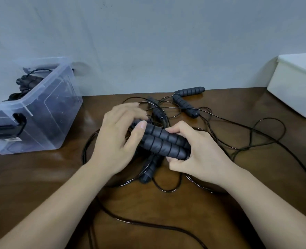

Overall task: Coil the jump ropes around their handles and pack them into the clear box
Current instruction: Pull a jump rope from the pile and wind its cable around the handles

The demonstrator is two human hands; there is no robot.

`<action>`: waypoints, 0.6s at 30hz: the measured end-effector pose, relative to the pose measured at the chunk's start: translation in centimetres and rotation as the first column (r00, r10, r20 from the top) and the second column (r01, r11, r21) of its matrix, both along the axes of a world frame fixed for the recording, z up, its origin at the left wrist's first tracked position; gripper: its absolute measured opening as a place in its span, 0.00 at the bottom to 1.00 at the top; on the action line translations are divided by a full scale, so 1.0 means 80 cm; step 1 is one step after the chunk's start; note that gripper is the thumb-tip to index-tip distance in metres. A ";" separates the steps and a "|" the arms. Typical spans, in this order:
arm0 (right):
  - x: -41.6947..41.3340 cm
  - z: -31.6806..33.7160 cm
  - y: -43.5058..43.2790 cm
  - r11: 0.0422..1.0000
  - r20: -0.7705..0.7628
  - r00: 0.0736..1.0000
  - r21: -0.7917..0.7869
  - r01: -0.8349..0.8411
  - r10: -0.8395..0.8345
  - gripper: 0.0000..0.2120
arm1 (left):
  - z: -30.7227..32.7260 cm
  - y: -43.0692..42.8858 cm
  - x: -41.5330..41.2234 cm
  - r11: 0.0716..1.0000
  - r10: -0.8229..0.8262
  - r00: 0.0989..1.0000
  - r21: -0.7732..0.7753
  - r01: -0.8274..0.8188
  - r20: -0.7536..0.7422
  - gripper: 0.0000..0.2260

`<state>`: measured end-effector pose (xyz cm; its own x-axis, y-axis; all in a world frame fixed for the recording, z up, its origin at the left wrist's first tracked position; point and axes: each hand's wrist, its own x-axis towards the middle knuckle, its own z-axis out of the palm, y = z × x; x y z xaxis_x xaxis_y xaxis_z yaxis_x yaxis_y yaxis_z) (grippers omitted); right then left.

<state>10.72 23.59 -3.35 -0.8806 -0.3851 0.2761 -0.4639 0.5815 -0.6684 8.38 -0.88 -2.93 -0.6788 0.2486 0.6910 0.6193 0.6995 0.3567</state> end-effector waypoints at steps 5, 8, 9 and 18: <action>0.013 0.009 0.002 0.989 0.087 0.989 -0.099 -0.107 0.116 0.26 | -0.016 -0.020 -0.001 0.991 -0.096 0.991 0.106 0.087 0.089 0.22; 0.017 0.012 -0.002 0.972 0.189 0.965 -0.182 -0.149 0.183 0.26 | -0.012 -0.019 0.001 0.981 -0.076 0.995 0.182 0.064 0.058 0.24; 0.019 0.012 -0.003 0.970 0.203 0.961 -0.190 -0.151 0.189 0.26 | -0.010 -0.016 0.003 0.979 -0.067 0.997 0.195 0.057 0.046 0.24; 0.037 0.010 -0.028 0.984 0.046 0.998 -0.177 -0.032 0.041 0.26 | -0.002 -0.012 0.015 0.951 0.061 0.998 0.305 -0.049 -0.029 0.27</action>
